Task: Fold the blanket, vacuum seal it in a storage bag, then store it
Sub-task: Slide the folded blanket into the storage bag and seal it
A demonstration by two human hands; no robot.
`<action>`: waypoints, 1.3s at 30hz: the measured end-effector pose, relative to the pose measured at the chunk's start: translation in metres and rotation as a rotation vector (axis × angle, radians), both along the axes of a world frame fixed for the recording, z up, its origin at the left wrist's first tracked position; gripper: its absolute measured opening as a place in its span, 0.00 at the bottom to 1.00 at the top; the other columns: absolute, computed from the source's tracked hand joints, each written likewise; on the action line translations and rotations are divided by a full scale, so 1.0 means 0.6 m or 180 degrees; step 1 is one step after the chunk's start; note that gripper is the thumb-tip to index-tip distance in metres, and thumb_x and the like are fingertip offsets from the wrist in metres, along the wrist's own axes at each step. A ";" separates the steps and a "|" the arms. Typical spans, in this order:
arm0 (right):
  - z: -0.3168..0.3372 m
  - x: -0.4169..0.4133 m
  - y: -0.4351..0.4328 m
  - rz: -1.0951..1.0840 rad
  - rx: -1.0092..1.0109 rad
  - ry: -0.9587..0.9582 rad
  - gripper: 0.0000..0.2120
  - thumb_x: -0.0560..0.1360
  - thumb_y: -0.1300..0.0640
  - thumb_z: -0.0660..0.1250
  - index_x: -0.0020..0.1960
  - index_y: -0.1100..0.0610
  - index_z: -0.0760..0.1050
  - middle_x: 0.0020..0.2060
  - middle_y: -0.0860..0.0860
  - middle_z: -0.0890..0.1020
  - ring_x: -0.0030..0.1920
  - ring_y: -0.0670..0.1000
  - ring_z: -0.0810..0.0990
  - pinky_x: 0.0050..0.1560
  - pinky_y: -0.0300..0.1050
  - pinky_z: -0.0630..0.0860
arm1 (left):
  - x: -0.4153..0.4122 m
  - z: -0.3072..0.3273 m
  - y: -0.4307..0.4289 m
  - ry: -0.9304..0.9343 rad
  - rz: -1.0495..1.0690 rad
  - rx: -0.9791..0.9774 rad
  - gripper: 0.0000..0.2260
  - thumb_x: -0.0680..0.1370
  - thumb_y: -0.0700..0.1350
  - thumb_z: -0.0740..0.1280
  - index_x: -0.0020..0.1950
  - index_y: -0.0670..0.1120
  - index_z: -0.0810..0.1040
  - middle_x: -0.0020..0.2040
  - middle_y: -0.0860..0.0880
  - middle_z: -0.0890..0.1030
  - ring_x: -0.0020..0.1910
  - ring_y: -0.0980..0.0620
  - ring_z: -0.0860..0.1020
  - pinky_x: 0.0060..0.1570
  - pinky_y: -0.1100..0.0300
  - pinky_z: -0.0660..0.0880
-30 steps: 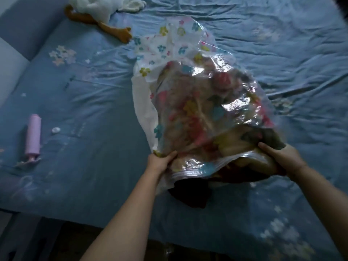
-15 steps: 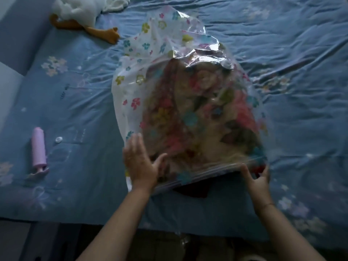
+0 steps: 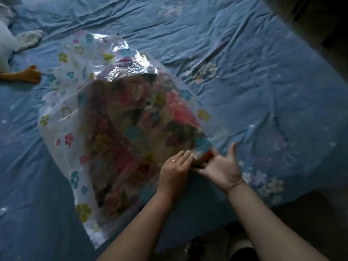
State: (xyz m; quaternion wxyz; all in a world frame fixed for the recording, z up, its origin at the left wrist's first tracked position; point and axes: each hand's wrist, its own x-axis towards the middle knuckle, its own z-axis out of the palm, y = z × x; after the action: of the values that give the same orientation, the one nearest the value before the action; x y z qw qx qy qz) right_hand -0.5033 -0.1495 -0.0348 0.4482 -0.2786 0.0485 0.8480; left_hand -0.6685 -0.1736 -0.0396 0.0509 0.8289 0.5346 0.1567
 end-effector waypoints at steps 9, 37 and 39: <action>0.027 -0.038 0.078 0.0141 0.0428 0.0455 0.45 0.66 0.23 0.52 0.66 0.57 0.72 0.57 0.59 0.76 0.56 0.58 0.77 0.62 0.60 0.69 | -0.030 0.020 -0.030 -0.0243 0.0143 0.0080 0.17 0.69 0.39 0.60 0.49 0.46 0.86 0.48 0.50 0.86 0.46 0.54 0.85 0.47 0.64 0.73; -0.169 -0.035 0.008 0.0770 -0.0814 -0.1806 0.32 0.77 0.36 0.56 0.73 0.56 0.63 0.66 0.54 0.71 0.69 0.52 0.69 0.69 0.49 0.65 | -0.139 -0.013 -0.158 -0.0069 0.1608 -0.0097 0.33 0.78 0.66 0.55 0.72 0.43 0.70 0.73 0.43 0.69 0.75 0.44 0.62 0.74 0.46 0.55; -0.183 -0.064 0.002 0.0703 -0.0751 -0.1646 0.32 0.78 0.39 0.55 0.76 0.57 0.58 0.72 0.54 0.66 0.72 0.53 0.65 0.69 0.48 0.63 | -0.115 -0.018 -0.124 -0.0147 0.1452 0.0030 0.30 0.77 0.64 0.58 0.70 0.44 0.73 0.72 0.44 0.72 0.73 0.44 0.64 0.72 0.46 0.57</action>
State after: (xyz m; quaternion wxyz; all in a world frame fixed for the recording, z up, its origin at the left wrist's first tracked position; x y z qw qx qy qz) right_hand -0.5416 -0.1480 -0.1444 0.3154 -0.5390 0.0002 0.7811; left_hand -0.7376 -0.2482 -0.0502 0.0225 0.6829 0.7062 0.1856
